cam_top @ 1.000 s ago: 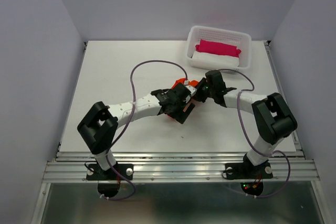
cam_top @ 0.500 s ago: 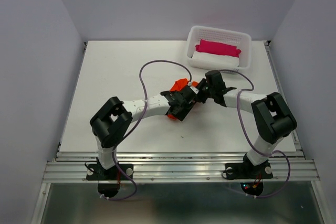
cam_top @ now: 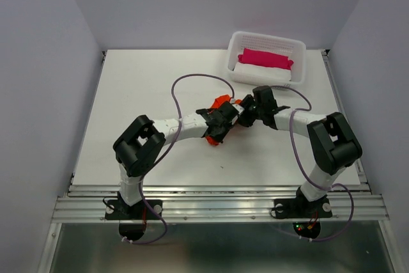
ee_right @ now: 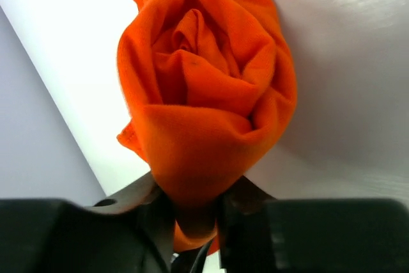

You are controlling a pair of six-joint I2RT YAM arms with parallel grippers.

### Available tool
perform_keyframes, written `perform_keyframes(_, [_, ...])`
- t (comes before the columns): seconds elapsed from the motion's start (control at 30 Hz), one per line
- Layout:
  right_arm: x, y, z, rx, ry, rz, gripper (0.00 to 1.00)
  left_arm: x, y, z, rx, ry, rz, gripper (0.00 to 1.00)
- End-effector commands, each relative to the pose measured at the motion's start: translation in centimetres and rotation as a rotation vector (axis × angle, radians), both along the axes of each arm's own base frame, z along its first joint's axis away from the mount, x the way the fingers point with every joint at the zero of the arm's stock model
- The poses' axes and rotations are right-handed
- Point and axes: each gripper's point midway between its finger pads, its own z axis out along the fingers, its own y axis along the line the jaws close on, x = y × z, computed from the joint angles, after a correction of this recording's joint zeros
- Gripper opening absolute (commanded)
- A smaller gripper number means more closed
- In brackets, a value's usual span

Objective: Roll the t-shirts
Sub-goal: Roll the T-shirt to the center of the board.

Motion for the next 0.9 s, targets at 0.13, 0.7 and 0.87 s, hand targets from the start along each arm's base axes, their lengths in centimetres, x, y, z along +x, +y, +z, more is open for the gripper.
perform_keyframes(0.13, [0.1,-1.5,2.1,-0.051,-0.074,-0.001,0.79,-1.7,-2.3,3.0,-0.270,0.216,-0.103,0.00])
perform_keyframes(0.7, [-2.0,-7.7,6.6,-0.213,-0.171,-0.123,0.89,-4.6,-2.6,4.7,-0.690,0.650,-0.162,0.00])
perform_keyframes(0.87, [-1.9,-7.2,7.9,-0.234,-0.229,-0.041,0.89,-5.0,-2.4,4.3,-0.748,0.733,-0.153,0.00])
